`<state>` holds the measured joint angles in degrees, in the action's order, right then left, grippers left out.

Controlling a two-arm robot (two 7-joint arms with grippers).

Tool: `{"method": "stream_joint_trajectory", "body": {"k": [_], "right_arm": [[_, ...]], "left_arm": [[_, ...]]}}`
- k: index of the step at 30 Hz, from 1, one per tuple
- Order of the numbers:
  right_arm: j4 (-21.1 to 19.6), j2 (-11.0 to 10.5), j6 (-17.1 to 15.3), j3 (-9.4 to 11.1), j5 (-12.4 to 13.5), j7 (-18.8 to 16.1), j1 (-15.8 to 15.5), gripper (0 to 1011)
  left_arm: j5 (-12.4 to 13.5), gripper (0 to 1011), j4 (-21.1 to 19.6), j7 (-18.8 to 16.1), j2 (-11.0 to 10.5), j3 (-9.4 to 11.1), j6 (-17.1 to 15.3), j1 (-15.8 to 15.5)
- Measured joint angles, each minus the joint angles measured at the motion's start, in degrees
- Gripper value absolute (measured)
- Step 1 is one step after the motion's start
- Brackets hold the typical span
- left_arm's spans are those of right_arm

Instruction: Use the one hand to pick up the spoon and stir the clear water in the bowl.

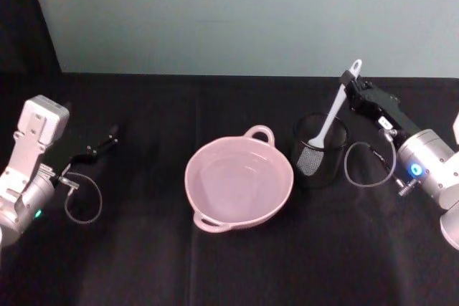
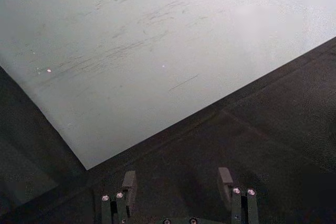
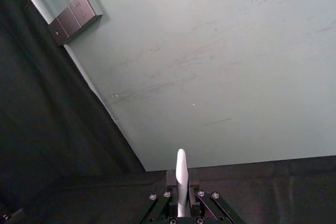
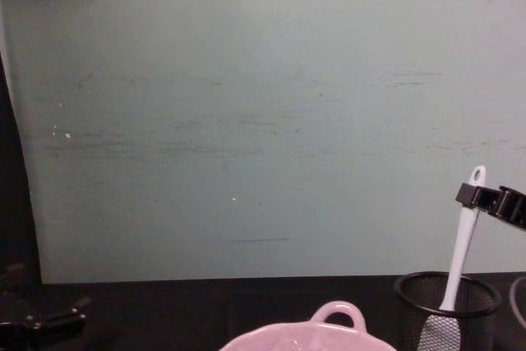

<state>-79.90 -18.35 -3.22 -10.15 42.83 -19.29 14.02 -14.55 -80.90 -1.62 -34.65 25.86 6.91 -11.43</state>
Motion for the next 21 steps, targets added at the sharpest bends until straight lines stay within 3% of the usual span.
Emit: {"method": "stream_joint_trajectory", "body": {"k": [7, 18, 21], "right_arm": [[0.78, -0.32, 0.05, -0.38, 1.46, 0.36, 0.00, 173], [1.22, -1.27, 0.12, -0.21, 3.11, 1.73, -0.46, 512], [0.81, -1.78, 0.13, 0.08, 3.41, 2.17, -0.91, 658]], "left_arm": [[0.00, 1011, 0.00, 0.00, 0.00, 0.00, 0.00, 0.00], [0.00, 1011, 0.00, 0.00, 0.00, 0.00, 0.00, 0.00], [0.00, 1011, 0.00, 0.00, 0.00, 0.00, 0.00, 0.00]]}}
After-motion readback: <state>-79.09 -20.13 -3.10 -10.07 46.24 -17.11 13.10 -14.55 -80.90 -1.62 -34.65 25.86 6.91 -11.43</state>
